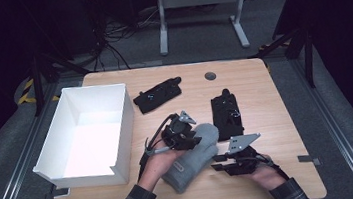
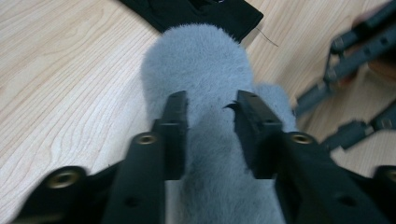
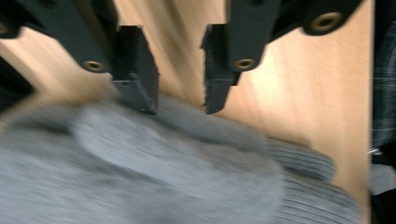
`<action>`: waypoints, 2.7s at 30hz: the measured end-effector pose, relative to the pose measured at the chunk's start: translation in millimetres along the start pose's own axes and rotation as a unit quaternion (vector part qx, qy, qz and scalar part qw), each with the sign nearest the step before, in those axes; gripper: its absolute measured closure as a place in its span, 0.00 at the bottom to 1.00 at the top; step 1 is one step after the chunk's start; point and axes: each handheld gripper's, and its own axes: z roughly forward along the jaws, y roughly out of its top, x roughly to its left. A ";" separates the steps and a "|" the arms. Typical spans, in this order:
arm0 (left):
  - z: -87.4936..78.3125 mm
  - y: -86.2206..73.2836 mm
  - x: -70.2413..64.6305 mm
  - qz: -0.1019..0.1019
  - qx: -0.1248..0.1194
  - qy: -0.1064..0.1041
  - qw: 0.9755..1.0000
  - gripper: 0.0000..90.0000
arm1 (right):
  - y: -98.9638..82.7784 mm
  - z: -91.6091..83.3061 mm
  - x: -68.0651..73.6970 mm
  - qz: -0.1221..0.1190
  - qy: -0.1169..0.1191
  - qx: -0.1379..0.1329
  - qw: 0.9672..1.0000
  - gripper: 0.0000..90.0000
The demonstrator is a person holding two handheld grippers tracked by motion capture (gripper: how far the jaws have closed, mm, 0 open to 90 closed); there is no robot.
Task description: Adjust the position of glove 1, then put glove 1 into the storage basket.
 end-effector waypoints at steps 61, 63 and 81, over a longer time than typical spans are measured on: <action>27.1 -26.8 11.0 -0.027 0.113 -0.103 0.988 0.85 | -67.3 -49.8 -61.8 0.089 -0.168 0.004 0.982 0.15; 23.0 -26.6 12.9 -0.036 0.105 -0.106 0.988 0.85 | -67.4 -49.9 -61.9 0.089 -0.168 0.004 0.982 0.15; -30.6 3.4 11.8 -0.030 0.045 -0.063 0.997 0.85 | -67.3 -49.8 -61.8 0.091 -0.170 0.004 0.981 0.15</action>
